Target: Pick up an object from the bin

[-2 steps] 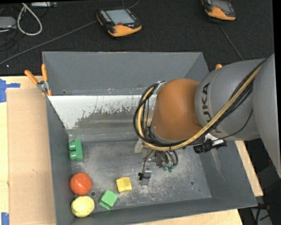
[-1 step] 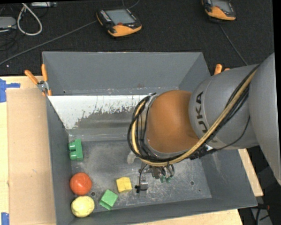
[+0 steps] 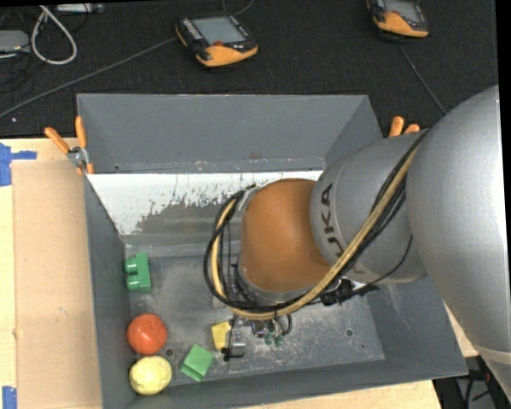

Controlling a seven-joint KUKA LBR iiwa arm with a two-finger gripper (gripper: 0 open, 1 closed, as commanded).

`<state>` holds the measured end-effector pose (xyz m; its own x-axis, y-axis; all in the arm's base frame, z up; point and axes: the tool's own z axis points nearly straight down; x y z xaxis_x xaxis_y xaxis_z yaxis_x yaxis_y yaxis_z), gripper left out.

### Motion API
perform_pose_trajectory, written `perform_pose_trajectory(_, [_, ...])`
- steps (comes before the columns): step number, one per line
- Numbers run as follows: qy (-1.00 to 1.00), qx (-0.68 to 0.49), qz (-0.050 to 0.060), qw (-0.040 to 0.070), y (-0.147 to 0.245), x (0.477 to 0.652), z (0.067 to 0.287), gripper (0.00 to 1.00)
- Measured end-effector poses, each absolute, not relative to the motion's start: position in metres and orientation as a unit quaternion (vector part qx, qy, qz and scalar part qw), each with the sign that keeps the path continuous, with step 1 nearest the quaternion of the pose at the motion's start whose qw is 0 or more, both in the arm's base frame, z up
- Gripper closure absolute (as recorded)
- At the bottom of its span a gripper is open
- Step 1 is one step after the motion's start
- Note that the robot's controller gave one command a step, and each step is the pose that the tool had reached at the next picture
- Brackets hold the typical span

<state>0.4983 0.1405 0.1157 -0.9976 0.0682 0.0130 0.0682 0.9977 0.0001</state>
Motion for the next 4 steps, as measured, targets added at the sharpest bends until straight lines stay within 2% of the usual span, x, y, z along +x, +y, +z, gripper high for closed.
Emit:
perform_pose_trajectory(1, [-0.999,0.033,0.000,0.001,0.135,0.499,0.083,0.00])
perform_pose_trajectory(2, [-1.000,0.010,-0.001,0.005,0.112,0.497,0.070,1.00])
perform_pose_trajectory(4, [-1.000,0.009,-0.001,0.005,0.112,0.497,0.070,1.00])
